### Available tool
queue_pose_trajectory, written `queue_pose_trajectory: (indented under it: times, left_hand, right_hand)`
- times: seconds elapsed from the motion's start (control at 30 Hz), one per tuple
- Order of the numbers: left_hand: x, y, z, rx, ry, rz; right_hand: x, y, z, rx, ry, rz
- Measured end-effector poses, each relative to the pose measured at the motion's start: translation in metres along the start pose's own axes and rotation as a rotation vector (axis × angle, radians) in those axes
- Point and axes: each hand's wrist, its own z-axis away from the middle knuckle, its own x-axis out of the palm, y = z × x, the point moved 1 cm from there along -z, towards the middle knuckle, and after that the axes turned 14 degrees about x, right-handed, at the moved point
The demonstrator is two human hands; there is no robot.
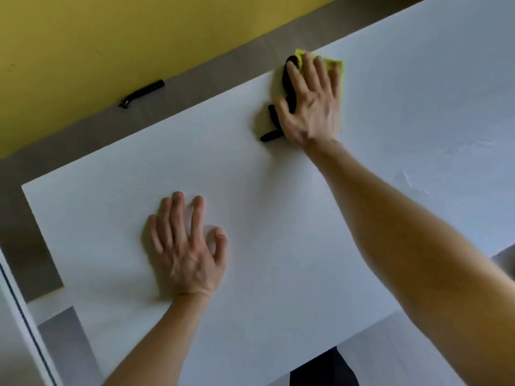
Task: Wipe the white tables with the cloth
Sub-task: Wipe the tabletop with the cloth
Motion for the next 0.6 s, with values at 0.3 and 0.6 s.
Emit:
queue_pose_trajectory:
  times: [0.3, 0.6]
  left_hand:
    - [0.0, 0.002, 0.001, -0.005, 0.029, 0.029]
    - [0.0, 0.003, 0.002, -0.003, 0.026, 0.006]
  right_hand:
    - [-0.004, 0.044, 0.036, -0.58, -0.124, -0.03]
    - [0.02, -0.049, 0.112, -0.507, -0.151, -0.078]
